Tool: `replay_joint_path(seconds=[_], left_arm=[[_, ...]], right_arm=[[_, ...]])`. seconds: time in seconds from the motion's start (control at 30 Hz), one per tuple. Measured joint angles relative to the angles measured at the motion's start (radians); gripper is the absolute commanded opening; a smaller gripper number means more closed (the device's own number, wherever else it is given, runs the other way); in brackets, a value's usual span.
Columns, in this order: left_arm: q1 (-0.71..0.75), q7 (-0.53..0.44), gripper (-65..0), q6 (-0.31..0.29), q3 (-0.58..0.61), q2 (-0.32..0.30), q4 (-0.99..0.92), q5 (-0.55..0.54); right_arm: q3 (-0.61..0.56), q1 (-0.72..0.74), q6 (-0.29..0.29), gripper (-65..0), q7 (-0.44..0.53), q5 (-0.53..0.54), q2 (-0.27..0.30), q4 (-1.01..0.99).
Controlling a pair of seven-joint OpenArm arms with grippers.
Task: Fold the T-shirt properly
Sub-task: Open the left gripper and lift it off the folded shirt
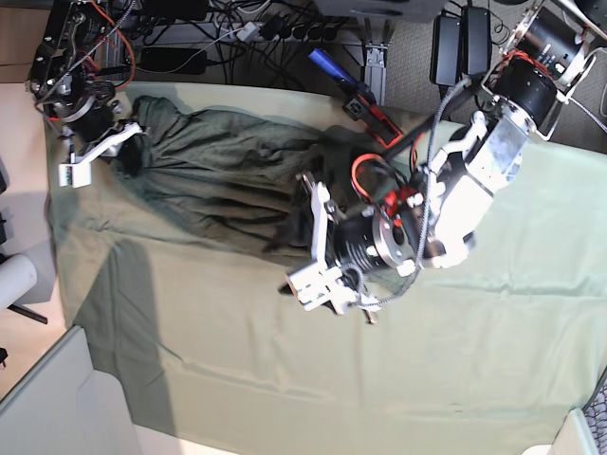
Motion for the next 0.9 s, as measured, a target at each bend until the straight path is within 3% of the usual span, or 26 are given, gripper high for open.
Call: replay_joint_path(seconds=[0.27, 0.43, 0.5, 0.57, 0.73, 0.9], left_arm=[[0.041, 0.007, -29.4, 0.0, -0.161, -0.12, 0.0, -0.004], [0.116, 0.009, -29.4, -0.019, -0.243, -0.197, 0.0, -0.002], [0.143, 0.011, -29.4, -0.027, -0.254, -0.216, 0.0, -0.002], [0.162, 0.008, -29.4, -0.031, -0.254, -0.24, 0.0, -0.004], [0.208, 0.005, -29.4, -0.032, -0.254, -0.298, 0.0, -0.004], [0.228, 0.006, -29.4, -0.034, -0.253, -0.312, 0.0, -0.006]], right_arm=[[0.052, 0.0, 0.0, -65.0, -0.003, 0.002, 0.082, -0.017], [0.13, 0.001, 0.0, -65.0, -0.079, 0.246, 0.096, -0.035], [0.132, 0.022, 0.0, -65.0, -0.125, 0.283, 0.087, -0.014], [0.13, 0.045, 0.0, -65.0, -0.142, 0.328, 0.063, 0.029], [0.124, 0.072, 0.0, -65.0, -0.142, 0.316, -0.039, 0.224], [0.016, 0.068, 0.0, -65.0, -0.138, 0.278, -0.165, 0.355]])
